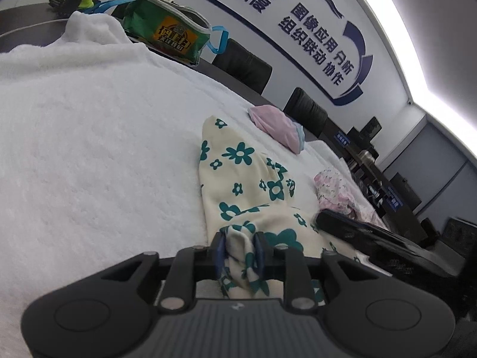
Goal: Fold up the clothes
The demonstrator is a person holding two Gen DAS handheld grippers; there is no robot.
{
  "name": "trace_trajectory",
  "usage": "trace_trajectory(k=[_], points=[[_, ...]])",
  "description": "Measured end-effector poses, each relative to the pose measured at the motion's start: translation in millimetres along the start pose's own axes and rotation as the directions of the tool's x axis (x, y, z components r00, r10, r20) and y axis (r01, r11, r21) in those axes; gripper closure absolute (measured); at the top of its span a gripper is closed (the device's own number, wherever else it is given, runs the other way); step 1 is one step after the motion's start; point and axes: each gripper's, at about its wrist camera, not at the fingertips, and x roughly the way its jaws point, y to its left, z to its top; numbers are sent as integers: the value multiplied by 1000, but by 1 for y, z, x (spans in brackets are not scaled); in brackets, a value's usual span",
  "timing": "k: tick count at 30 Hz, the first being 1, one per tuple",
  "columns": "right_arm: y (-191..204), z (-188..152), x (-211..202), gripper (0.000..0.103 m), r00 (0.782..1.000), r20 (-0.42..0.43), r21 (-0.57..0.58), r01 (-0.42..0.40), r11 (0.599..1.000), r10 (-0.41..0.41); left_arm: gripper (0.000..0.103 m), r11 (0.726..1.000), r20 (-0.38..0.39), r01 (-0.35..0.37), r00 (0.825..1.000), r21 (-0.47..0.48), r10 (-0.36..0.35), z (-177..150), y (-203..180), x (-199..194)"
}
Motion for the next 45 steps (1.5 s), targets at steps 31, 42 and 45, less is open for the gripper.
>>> trace_trajectory(k=[31,42,45], points=[[7,16,61,81,952,-248,-38,-195,980,179,25,287,52,-19,993,958,-105,-71,-70,-35],[-22,27,82,75,910,-302,113,-261,959,283,23,340,-58,65,998,938,-32,-35,-56,20],[-22,27,69,65,931,-255,60,-254,965,261,24,476,-101,130,991,870,-85,-15,-45,24]])
